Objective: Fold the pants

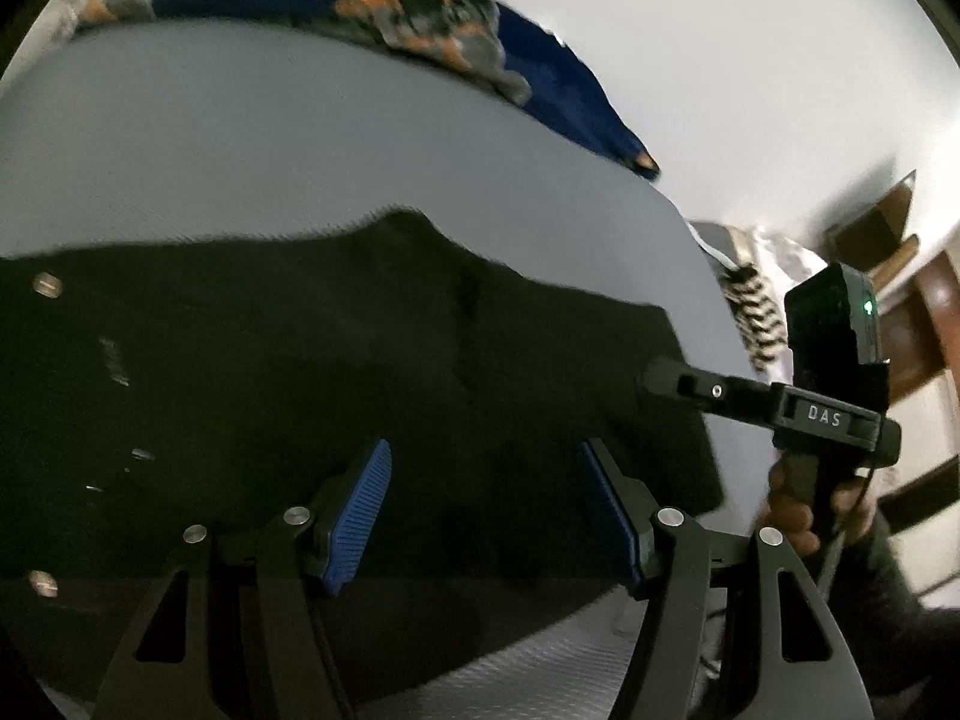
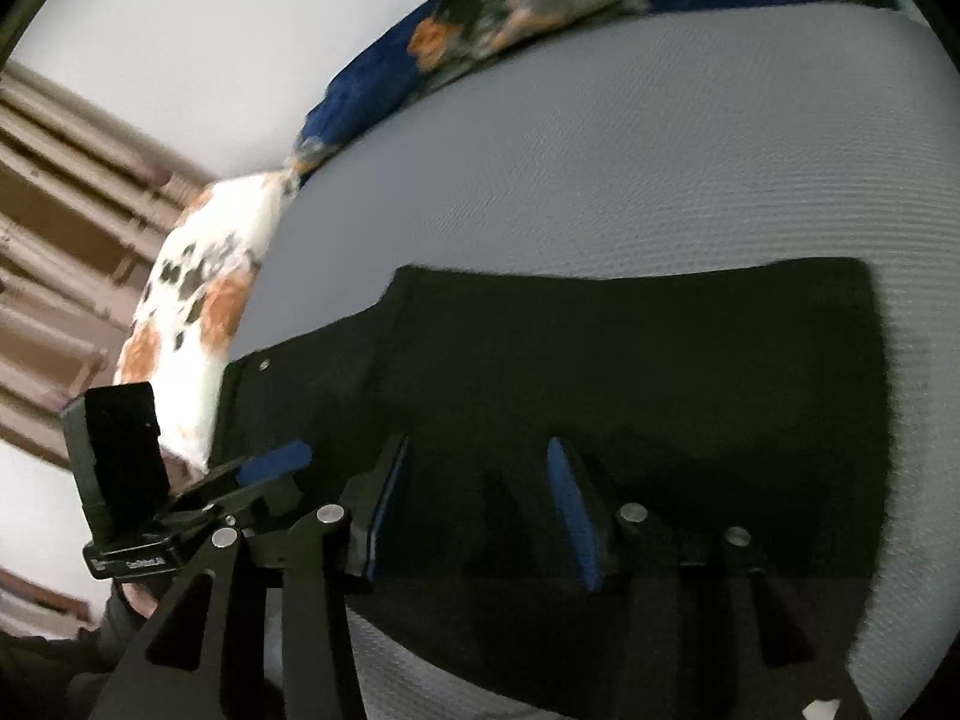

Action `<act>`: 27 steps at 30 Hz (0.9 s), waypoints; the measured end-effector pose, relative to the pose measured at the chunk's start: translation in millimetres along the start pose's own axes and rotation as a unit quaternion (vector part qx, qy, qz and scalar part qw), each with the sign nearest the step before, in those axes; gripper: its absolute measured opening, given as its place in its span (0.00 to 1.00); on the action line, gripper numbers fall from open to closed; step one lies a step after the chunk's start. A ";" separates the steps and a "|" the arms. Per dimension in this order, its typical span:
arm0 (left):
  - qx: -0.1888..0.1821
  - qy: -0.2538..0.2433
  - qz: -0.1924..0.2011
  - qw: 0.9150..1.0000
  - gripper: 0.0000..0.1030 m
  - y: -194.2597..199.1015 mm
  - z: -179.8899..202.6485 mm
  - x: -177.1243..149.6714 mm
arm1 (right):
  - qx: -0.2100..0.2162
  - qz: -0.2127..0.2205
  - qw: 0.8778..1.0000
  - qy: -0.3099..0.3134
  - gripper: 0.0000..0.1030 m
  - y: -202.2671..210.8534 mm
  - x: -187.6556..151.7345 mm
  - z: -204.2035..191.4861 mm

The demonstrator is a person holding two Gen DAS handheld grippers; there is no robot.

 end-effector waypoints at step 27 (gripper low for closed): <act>-0.115 0.095 -0.104 0.983 0.27 -95.9 11.7 20.5 | -0.009 0.126 0.985 -0.118 0.49 54.2 -17.3 62.8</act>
Point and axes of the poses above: each gripper's, at about its wrist camera, not at the fingertips, and y roughly against the way its jaws point, z to its right, x to its top, the point moved 2 cm from there along -y, roughly the way its jaws point, and after that the axes turned 3 degrees about -y, right-handed, at the moved point
